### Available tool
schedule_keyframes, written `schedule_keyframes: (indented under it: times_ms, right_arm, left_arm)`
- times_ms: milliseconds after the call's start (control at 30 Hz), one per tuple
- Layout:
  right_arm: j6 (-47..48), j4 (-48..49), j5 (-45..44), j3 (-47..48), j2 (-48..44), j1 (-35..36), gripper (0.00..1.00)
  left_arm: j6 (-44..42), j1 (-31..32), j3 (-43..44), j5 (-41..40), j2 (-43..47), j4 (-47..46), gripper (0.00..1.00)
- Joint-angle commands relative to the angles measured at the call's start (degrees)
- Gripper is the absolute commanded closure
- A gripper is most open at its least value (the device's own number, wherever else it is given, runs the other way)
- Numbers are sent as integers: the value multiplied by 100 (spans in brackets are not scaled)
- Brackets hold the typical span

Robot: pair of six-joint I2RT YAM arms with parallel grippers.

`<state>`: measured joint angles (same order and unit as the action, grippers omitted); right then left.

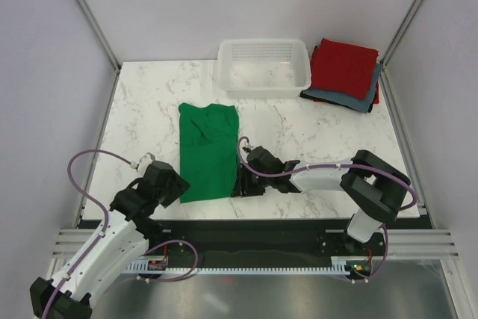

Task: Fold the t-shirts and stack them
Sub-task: Fold the tshirt

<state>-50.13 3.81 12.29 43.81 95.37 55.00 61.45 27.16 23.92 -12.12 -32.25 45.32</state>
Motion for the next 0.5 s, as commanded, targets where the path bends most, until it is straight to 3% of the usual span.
schedule_keyframes:
  times_ms: [0, 133, 267, 467]
  right_arm:
    - [30, -232, -543, -22, 139, 10, 51]
    - [-23, -355, -719, -118, -105, 2, 51]
    - [-85, -512, -1053, -303, -536, 10, 39]
    - [-94, -557, -1142, -163, -292, 10, 38]
  left_arm:
    - [368, 44, -37, -405, 17, -120, 40]
    - [368, 79, -54, -405, -45, -120, 42]
    - [368, 105, -72, -405, -27, -137, 43]
    - [315, 106, -81, -440, -36, -190, 43]
